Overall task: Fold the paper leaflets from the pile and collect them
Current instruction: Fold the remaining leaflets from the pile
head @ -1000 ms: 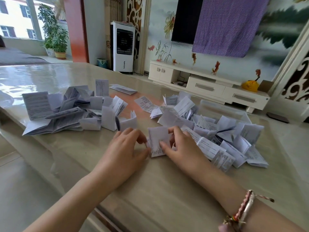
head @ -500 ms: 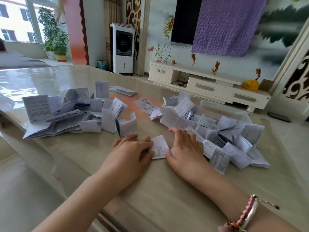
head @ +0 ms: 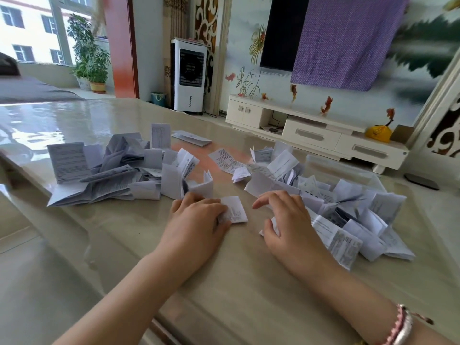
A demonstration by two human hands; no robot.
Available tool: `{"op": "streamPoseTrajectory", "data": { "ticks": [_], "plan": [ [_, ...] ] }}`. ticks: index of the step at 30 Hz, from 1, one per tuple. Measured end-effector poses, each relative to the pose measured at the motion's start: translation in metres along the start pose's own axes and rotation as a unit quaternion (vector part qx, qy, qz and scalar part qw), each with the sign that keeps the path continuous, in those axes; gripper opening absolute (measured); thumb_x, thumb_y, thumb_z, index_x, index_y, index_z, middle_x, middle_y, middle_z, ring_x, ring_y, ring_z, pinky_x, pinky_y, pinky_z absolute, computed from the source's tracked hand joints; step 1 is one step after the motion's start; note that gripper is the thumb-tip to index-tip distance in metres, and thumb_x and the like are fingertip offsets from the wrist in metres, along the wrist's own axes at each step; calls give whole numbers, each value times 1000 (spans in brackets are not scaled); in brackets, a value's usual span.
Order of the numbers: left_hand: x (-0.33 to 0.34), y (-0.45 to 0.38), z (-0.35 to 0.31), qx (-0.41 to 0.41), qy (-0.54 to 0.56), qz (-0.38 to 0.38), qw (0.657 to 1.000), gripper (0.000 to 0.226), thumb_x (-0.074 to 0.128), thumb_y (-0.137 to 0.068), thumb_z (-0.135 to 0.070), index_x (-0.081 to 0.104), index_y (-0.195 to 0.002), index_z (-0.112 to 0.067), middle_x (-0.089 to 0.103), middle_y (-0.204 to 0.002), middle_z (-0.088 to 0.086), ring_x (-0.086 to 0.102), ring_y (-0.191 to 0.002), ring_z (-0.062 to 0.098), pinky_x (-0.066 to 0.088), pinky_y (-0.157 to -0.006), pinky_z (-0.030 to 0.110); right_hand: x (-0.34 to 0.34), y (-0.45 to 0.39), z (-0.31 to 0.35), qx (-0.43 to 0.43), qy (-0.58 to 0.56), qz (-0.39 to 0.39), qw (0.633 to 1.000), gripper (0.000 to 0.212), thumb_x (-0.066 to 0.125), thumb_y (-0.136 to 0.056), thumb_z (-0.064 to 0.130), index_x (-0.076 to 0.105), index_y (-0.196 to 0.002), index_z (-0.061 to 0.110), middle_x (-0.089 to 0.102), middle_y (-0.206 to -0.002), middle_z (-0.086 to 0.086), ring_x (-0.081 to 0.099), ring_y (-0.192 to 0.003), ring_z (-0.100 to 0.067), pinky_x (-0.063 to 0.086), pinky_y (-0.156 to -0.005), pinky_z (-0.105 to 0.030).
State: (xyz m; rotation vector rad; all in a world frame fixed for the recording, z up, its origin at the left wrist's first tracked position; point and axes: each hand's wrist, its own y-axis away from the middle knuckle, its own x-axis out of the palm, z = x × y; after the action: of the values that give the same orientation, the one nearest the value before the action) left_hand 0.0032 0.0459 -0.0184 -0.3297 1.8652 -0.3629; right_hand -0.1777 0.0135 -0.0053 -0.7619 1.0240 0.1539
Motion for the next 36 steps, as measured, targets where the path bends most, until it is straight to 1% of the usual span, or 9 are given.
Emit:
{"op": "streamPoseTrajectory", "data": {
  "ticks": [9,15,20,24,27,32,33,34,36],
  "plan": [
    [0,-20,14,-32,16,-35,999,25,48,-96,-35,69,-110,-30,61,-123,-19,37,-115,16,18,-81,28,9,-72,6,9,89,87,992,28,44,-93,13,58,-116,20,50,-128,1,34,-121,-21,29,-99,-31],
    [-1,-28,18,-31,12,-33,999,27,46,-98,-33,69,-111,-29,61,-123,-17,36,-117,16,17,-81,28,45,-145,3,58,55,181,980,37,36,-99,26,58,-129,20,46,-142,-10,31,-131,-29,25,-105,-30],
    [0,-31,25,-31,19,-22,999,27,47,-98,-33,70,-112,-29,63,-121,-16,33,-116,17,13,-74,28,73,-179,2,93,57,252,962,45,26,-103,30,61,-123,10,52,-135,-18,41,-126,-32,29,-105,-31],
    [5,-33,29,-34,14,-32,999,26,47,-97,-33,70,-109,-29,64,-118,-16,34,-113,17,11,-72,29,86,-185,-1,117,47,284,950,41,28,-103,32,57,-115,4,54,-130,-21,50,-117,-32,39,-93,-33],
    [6,-33,27,-33,13,-37,999,28,45,-98,-32,69,-112,-29,62,-121,-16,34,-115,18,11,-72,29,83,-181,1,128,69,258,955,40,31,-102,27,54,-120,-1,53,-128,-24,51,-116,-34,39,-85,-33],
    [4,-32,26,-30,8,-47,998,27,46,-98,-29,69,-112,-29,62,-119,-17,37,-114,18,12,-72,28,48,-174,4,124,-35,134,983,24,37,-99,19,54,-87,7,56,-87,-10,52,-90,-30,36,-63,-33],
    [4,-31,26,-28,13,-51,998,26,48,-97,-27,70,-111,-28,63,-119,-16,39,-114,18,13,-73,27,38,-171,5,120,-82,105,984,23,39,-99,16,57,-90,4,60,-90,-16,54,-93,-35,38,-66,-37],
    [4,-30,26,-24,20,-56,998,25,50,-96,-25,71,-110,-27,63,-119,-15,40,-114,18,14,-74,26,25,-166,8,117,-136,79,981,25,41,-99,13,60,-104,-2,62,-107,-24,54,-105,-39,40,-76,-40],
    [4,-28,27,-17,34,-58,998,25,53,-93,-22,71,-110,-27,63,-122,-15,43,-116,18,20,-79,25,3,-148,12,105,-233,55,965,33,43,-100,10,55,-129,0,54,-134,-18,50,-123,-30,42,-86,-21]
  ]
}}
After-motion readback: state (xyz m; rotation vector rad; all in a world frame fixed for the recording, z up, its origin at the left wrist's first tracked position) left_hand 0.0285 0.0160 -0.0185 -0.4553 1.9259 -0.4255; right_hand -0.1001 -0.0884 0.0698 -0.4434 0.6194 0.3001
